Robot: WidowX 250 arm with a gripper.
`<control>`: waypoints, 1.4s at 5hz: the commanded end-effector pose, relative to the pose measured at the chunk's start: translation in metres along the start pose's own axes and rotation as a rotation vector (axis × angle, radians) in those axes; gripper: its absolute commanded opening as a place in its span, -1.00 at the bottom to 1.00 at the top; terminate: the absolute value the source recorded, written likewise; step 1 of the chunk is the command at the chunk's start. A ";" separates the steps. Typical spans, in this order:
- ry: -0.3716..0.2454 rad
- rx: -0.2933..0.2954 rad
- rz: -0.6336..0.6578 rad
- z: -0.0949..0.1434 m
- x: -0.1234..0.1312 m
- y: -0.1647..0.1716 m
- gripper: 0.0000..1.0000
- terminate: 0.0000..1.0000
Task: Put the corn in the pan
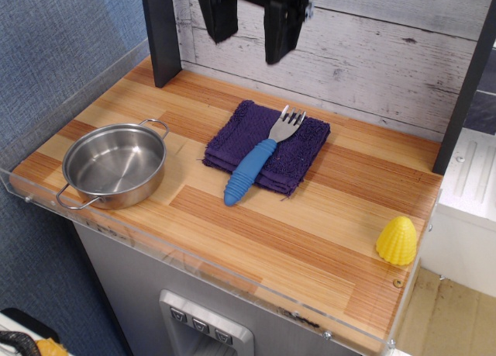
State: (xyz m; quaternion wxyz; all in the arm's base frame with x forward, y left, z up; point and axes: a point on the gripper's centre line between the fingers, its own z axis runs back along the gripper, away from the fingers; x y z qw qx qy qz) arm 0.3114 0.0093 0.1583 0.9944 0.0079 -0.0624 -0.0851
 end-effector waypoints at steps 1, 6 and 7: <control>-0.026 -0.003 -0.079 0.009 0.008 -0.031 1.00 -1.00; 0.019 -0.041 -0.266 -0.052 0.007 -0.126 1.00 -1.00; 0.025 -0.038 -0.284 -0.063 0.004 -0.130 1.00 -1.00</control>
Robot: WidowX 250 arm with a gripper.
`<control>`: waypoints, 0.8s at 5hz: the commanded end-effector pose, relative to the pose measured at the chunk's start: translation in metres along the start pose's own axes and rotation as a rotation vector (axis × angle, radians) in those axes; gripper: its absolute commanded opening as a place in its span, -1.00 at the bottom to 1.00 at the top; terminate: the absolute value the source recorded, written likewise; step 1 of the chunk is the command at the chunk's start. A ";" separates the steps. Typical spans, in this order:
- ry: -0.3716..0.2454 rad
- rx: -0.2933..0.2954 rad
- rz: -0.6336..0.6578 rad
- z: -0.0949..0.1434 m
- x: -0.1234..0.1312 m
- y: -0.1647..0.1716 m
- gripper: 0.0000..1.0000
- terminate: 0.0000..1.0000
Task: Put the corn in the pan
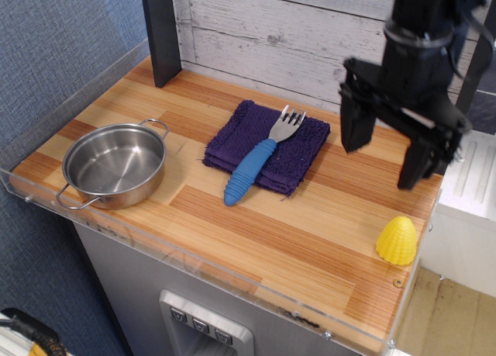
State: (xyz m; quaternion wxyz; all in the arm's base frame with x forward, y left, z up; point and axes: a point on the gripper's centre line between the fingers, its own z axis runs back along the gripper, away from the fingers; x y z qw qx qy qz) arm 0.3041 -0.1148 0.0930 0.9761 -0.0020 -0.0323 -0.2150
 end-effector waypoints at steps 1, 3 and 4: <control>-0.031 0.009 -0.026 -0.008 -0.003 -0.008 1.00 -1.00; -0.012 0.005 -0.034 -0.020 -0.009 -0.014 1.00 -1.00; -0.008 0.005 -0.037 -0.024 -0.010 -0.016 1.00 -1.00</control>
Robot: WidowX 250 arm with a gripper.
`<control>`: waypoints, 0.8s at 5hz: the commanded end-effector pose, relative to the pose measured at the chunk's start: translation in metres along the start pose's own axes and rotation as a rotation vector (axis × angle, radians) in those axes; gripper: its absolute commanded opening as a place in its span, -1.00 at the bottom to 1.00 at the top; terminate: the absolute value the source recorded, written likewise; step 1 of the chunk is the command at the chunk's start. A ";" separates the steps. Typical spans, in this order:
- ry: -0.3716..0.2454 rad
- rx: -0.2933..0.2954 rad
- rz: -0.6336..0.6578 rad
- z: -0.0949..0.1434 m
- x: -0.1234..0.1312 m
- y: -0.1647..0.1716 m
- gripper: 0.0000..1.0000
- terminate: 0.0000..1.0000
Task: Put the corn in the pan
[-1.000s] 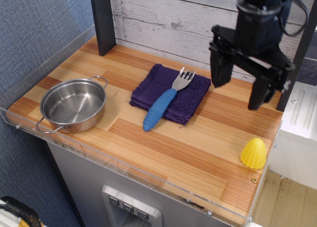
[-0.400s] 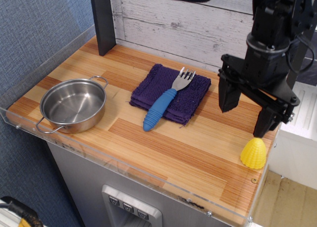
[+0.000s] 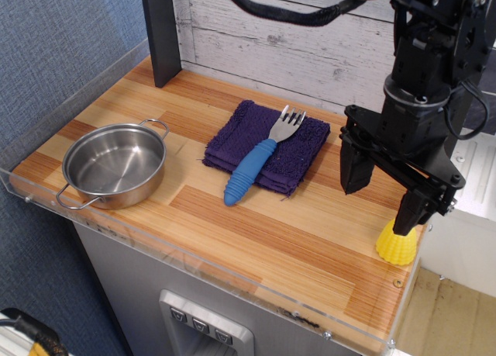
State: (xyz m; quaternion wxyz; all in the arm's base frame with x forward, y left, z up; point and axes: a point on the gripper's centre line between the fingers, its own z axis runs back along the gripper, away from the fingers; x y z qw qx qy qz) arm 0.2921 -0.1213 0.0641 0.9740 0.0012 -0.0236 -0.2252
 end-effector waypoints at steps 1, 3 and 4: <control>-0.027 -0.003 -0.019 -0.001 0.001 -0.008 1.00 -1.00; -0.047 0.020 -0.023 -0.008 0.006 -0.009 1.00 -1.00; -0.048 0.034 -0.026 -0.013 0.011 -0.009 1.00 -1.00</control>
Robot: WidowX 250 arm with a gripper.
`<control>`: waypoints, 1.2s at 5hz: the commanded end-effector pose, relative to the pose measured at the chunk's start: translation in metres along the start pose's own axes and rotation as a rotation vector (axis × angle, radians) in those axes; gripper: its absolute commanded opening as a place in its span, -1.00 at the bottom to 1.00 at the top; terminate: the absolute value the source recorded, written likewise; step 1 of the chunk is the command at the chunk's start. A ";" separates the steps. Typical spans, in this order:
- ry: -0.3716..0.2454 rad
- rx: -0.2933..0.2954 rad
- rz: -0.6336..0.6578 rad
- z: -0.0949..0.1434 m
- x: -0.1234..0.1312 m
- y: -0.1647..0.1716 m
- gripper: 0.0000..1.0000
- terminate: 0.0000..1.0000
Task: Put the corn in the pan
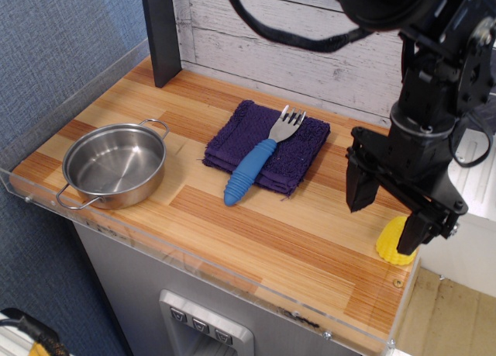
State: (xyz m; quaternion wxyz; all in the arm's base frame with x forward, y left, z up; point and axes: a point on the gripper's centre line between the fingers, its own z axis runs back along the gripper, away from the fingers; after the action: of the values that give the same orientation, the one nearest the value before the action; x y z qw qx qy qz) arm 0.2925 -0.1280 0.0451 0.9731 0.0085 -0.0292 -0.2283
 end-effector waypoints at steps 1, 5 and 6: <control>-0.038 0.020 -0.020 0.001 0.012 -0.004 1.00 -1.00; -0.059 0.039 0.004 0.008 0.012 0.003 -1.00 -1.00; -0.077 0.029 0.019 0.021 0.011 0.008 -1.00 -1.00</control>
State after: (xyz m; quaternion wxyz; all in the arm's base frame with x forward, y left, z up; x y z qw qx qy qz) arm 0.3001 -0.1255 0.0470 0.9748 0.0166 -0.0358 -0.2196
